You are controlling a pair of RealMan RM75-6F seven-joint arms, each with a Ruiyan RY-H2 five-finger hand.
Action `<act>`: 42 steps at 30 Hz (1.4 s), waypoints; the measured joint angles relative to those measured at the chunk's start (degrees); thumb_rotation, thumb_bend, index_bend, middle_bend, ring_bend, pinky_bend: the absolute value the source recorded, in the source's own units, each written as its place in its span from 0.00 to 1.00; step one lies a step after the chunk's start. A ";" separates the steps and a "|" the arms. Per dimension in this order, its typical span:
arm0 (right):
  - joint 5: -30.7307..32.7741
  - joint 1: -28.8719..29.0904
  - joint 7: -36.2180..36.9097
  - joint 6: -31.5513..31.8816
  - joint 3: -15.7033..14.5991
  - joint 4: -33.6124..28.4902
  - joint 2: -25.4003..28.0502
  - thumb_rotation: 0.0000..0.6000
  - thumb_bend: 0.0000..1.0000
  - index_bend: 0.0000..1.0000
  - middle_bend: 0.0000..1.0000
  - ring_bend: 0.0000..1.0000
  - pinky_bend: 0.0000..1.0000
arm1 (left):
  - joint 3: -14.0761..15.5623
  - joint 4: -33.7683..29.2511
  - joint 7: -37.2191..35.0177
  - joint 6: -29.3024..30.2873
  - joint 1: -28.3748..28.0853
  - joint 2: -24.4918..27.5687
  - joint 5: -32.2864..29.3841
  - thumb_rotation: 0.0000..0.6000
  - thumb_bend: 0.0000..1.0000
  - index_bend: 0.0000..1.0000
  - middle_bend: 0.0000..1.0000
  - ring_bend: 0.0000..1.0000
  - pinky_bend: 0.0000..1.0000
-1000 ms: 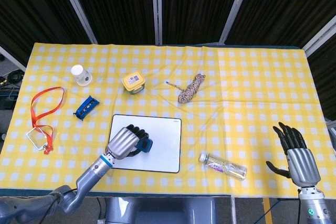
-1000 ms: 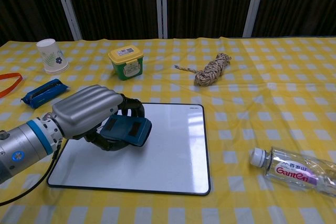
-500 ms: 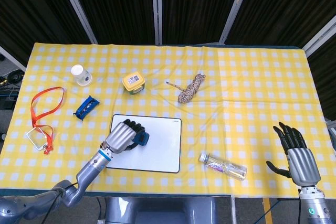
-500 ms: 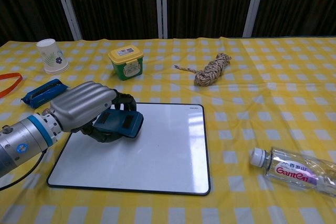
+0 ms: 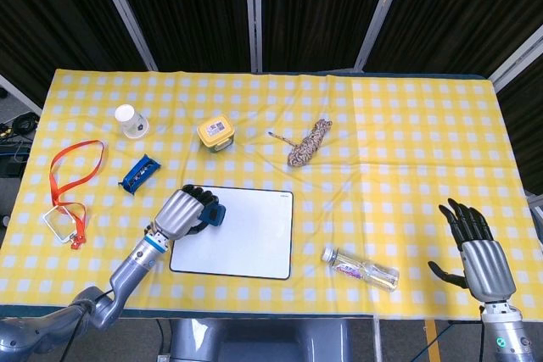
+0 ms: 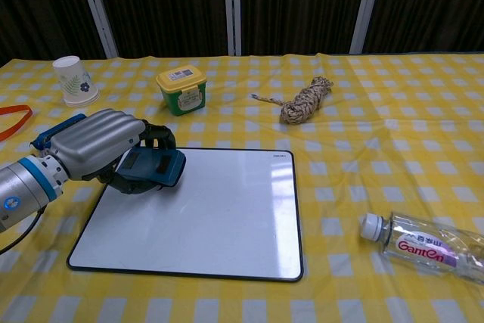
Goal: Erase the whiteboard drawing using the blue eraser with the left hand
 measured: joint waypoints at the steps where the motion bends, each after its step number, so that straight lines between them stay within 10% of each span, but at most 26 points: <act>1: 0.00 -0.01 0.02 0.04 0.02 0.00 0.01 1.00 0.07 0.01 0.00 0.00 0.00 | 0.03 -0.16 0.14 -0.01 -0.09 -0.13 0.07 1.00 0.63 0.79 0.59 0.54 0.50; 20: -0.11 -0.04 1.40 0.23 0.03 -0.28 0.62 1.00 0.07 0.01 0.00 0.00 0.00 | -0.25 -5.97 6.00 -2.39 -3.30 -5.12 0.78 1.00 0.63 0.79 0.59 0.54 0.50; 42: 0.02 0.26 -0.09 -0.74 -0.27 0.56 -0.58 1.00 0.07 0.01 0.00 0.00 0.00 | 0.39 3.48 -0.07 -2.04 -2.33 -2.59 -0.75 1.00 0.63 0.79 0.59 0.54 0.50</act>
